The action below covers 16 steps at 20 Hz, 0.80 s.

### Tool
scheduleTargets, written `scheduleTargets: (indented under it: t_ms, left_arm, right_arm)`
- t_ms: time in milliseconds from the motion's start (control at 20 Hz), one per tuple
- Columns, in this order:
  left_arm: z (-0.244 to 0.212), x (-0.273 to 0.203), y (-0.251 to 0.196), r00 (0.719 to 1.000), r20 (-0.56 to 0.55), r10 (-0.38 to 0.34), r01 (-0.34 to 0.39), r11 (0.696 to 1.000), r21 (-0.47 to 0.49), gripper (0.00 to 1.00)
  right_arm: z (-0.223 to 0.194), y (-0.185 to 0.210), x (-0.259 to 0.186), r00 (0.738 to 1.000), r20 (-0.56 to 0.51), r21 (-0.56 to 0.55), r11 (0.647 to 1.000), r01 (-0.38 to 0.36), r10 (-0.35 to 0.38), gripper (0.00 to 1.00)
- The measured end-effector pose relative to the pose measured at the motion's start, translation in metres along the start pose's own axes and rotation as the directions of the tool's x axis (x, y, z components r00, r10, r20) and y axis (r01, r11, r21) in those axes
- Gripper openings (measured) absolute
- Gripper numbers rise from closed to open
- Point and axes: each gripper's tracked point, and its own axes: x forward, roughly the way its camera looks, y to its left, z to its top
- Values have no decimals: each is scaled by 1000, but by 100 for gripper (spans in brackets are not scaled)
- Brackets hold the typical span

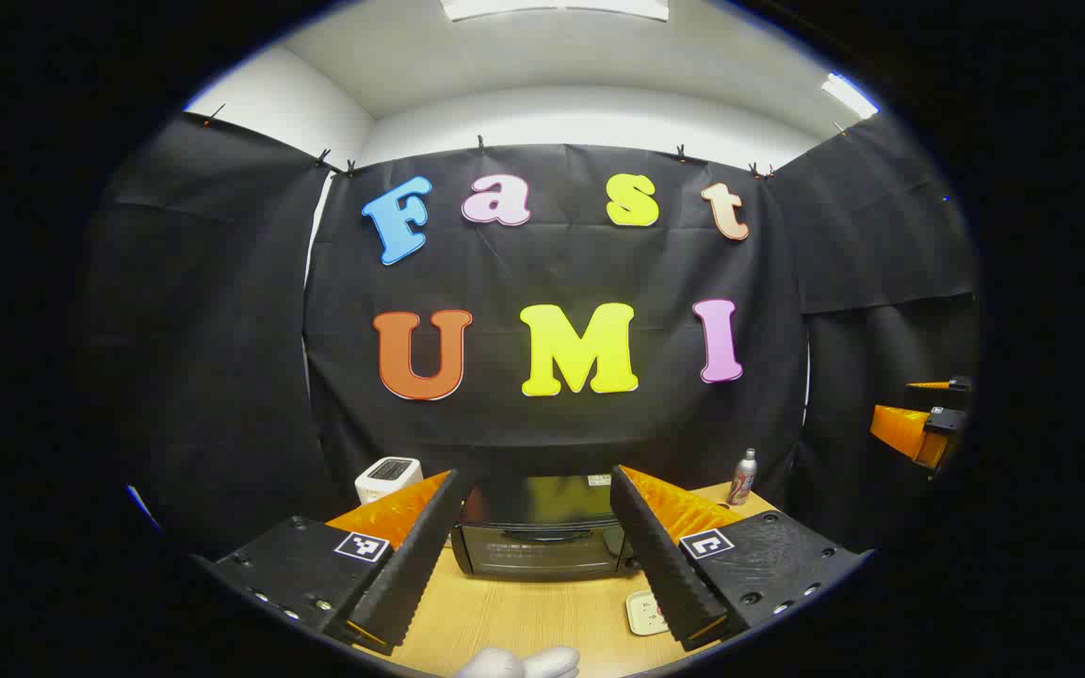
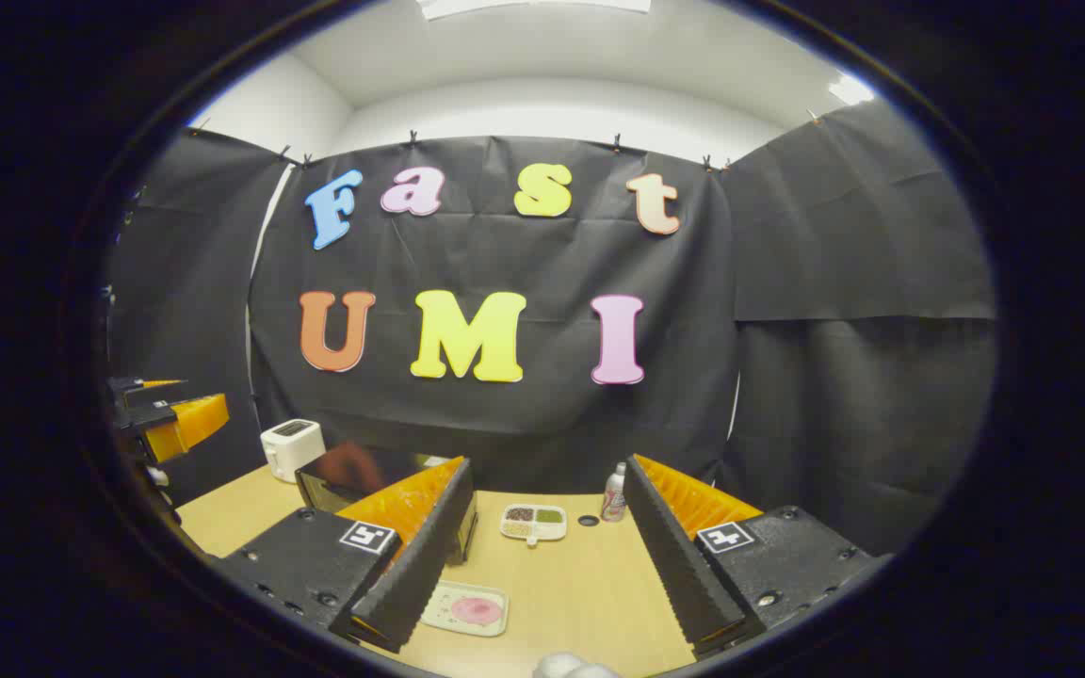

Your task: Open the electric oven with the left hand, put the food in, and close the electric oven.

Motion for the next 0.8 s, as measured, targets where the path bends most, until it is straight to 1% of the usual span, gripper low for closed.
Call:
scheduleTargets:
  t_ms: [450,700,800]
  left_arm:
    - [-2,13,1,1000,8,8,-9,1000,22,96]
    - [-15,29,-6,1000,-5,-7,7,1000,18,96]
    - [-28,44,-10,1000,-18,-17,17,1000,11,96]
  right_arm:
    - [-1,1,7,1000,-5,-1,1000,-4,4,99]
    - [1,-2,13,1000,-5,0,1000,-1,1,99]
    - [3,-4,16,1000,-5,-2,1000,1,-1,99]
